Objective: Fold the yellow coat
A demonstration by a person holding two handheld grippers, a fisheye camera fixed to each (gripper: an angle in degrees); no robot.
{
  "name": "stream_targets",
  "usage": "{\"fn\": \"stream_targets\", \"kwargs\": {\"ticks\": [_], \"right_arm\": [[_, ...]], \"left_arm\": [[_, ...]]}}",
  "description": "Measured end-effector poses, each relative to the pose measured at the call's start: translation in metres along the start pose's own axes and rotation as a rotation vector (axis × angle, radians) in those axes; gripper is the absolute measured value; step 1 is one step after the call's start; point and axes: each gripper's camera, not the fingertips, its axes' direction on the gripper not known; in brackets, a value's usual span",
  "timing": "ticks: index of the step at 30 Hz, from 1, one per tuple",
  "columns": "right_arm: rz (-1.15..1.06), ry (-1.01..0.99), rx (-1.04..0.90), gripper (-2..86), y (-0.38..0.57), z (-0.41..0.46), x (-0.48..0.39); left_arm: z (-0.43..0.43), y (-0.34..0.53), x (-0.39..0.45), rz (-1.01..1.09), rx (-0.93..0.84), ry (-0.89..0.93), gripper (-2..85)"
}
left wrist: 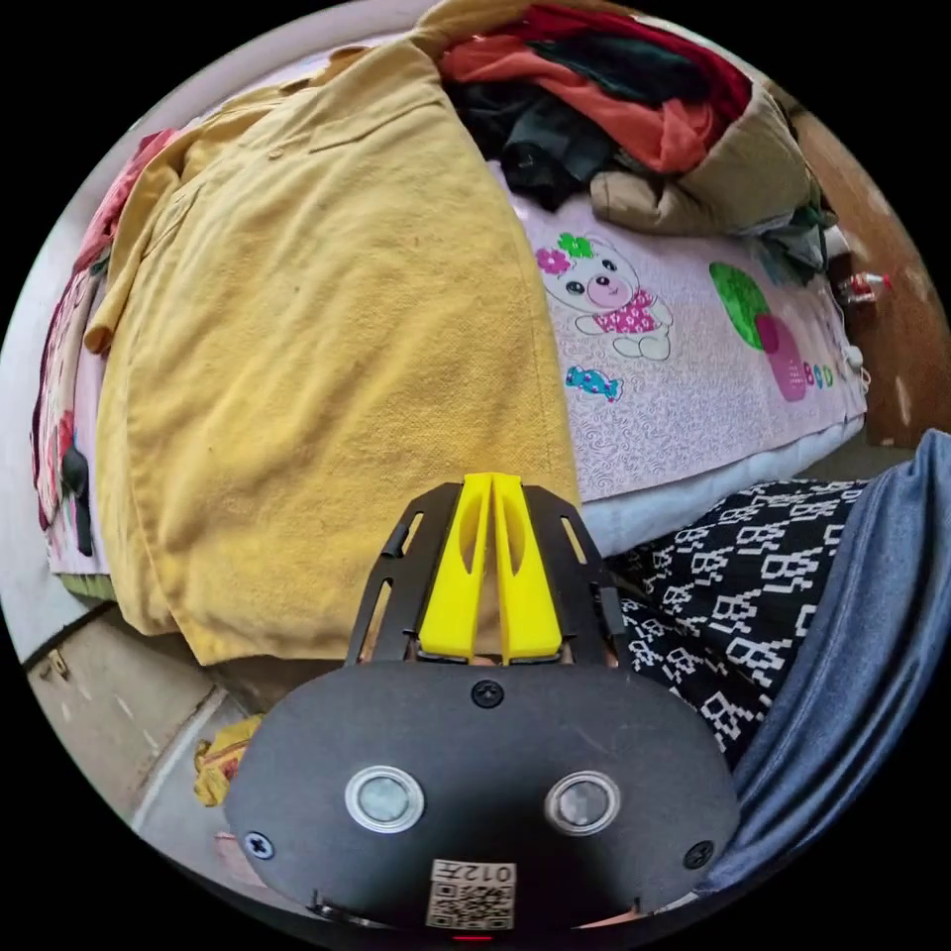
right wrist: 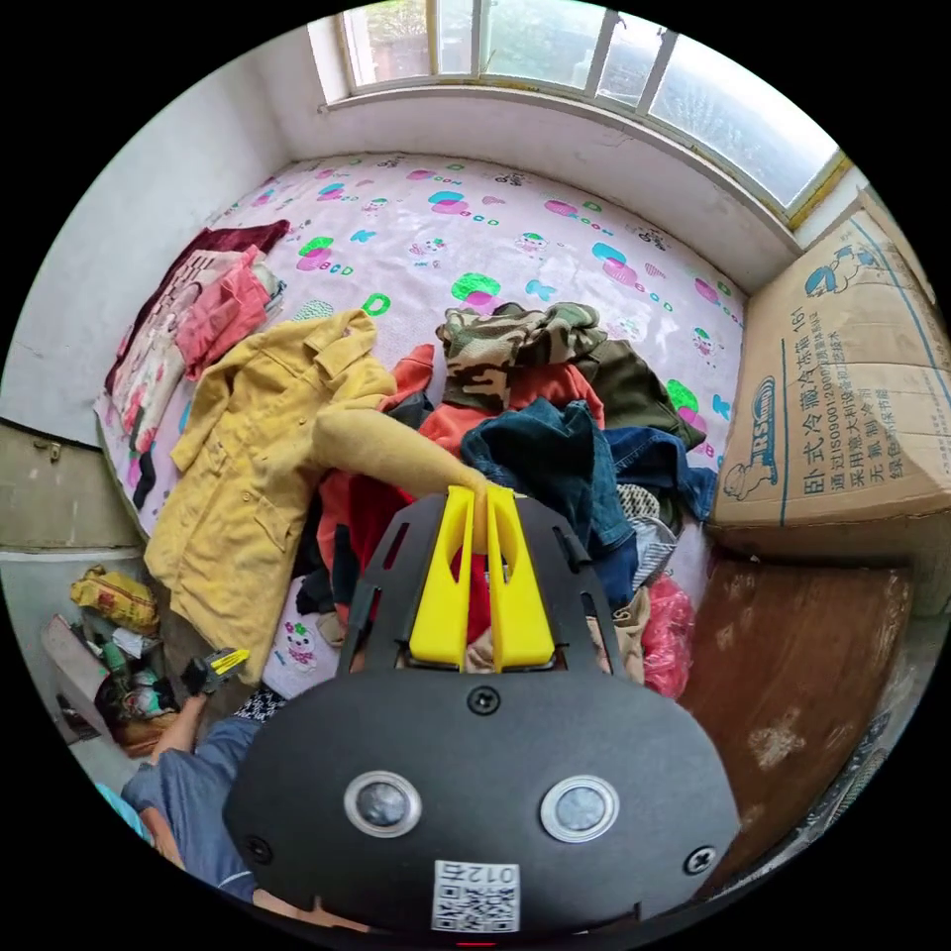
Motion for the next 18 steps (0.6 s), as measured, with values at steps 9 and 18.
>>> {"fn": "stream_targets", "kwargs": {"ticks": [9, 18], "right_arm": [[-0.128, -0.197, -0.004, 1.9, 0.066, -0.028, -0.04], [-0.167, -0.148, -0.03, 1.8, 0.104, 0.03, -0.112]], "left_arm": [[-0.094, -0.026, -0.072, 0.049, 0.322, 0.171, -0.1], [-0.134, -0.131, -0.106, 0.062, 0.498, 0.509, 0.5]]}}
